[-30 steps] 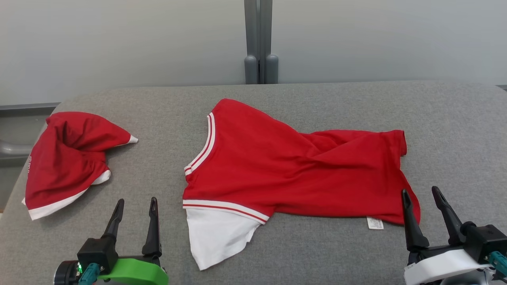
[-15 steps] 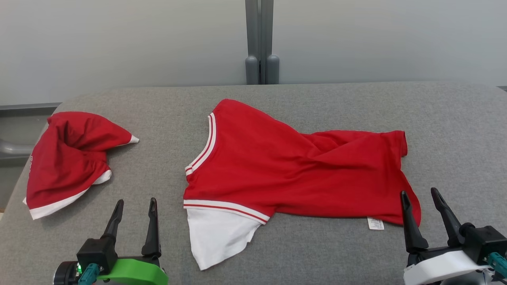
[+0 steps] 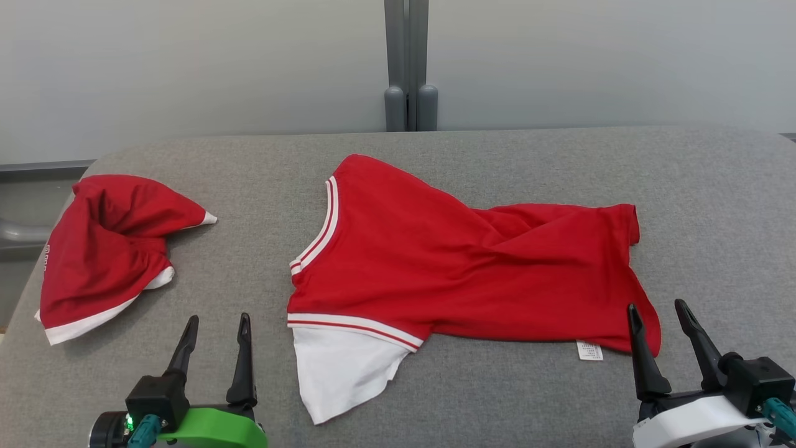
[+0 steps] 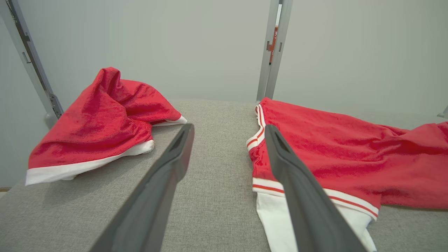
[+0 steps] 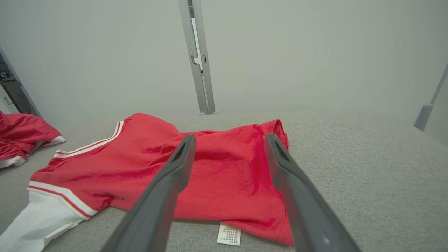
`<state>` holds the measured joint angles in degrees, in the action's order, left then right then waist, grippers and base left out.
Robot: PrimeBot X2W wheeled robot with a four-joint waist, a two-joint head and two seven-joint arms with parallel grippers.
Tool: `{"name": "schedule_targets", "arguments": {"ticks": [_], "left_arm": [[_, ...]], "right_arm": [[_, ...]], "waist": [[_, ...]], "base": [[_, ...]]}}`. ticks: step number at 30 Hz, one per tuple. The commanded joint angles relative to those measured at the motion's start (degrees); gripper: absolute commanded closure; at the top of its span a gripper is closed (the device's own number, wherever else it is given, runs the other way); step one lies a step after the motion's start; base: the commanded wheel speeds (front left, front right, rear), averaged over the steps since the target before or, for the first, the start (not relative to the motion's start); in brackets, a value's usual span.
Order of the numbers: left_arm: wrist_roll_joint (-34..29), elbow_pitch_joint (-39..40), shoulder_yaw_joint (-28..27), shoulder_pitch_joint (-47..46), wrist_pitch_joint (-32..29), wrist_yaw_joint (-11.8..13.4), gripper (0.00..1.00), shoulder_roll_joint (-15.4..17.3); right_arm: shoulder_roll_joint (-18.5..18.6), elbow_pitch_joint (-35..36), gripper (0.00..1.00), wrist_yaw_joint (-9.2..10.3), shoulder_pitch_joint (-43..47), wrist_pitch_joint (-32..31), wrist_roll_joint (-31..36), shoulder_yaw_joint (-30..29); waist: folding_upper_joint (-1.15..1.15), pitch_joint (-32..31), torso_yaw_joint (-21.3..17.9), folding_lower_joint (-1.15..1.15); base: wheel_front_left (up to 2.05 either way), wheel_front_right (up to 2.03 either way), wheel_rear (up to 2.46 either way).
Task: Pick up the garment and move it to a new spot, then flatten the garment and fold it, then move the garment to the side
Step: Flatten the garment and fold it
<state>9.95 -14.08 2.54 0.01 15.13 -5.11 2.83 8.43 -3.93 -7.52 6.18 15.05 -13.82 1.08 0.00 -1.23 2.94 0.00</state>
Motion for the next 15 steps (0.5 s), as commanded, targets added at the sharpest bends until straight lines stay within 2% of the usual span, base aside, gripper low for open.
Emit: {"name": "schedule_targets", "arguments": {"ticks": [1,6,15], "left_arm": [[0.15,-0.23,0.43,0.96,0.01,-0.12,0.0,0.12],[0.55,-2.09,2.54,1.16,0.0,-0.39,0.0,0.12],[2.35,-7.82,8.41,0.29,0.01,-0.52,0.0,0.13]], "right_arm": [[0.04,-0.37,0.0,0.06,0.17,0.18,0.26,-0.08],[0.23,-2.14,0.0,0.06,-0.17,0.18,0.86,-0.89],[1.33,-10.52,0.0,0.06,-3.73,0.18,1.18,-2.48]], "waist": [[0.0,0.03,0.01,0.0],[0.0,0.37,-0.04,0.0],[0.0,3.27,0.19,0.0]], "base": [[0.0,0.0,0.0],[0.0,0.0,0.0],[0.0,0.0,0.0]]}}
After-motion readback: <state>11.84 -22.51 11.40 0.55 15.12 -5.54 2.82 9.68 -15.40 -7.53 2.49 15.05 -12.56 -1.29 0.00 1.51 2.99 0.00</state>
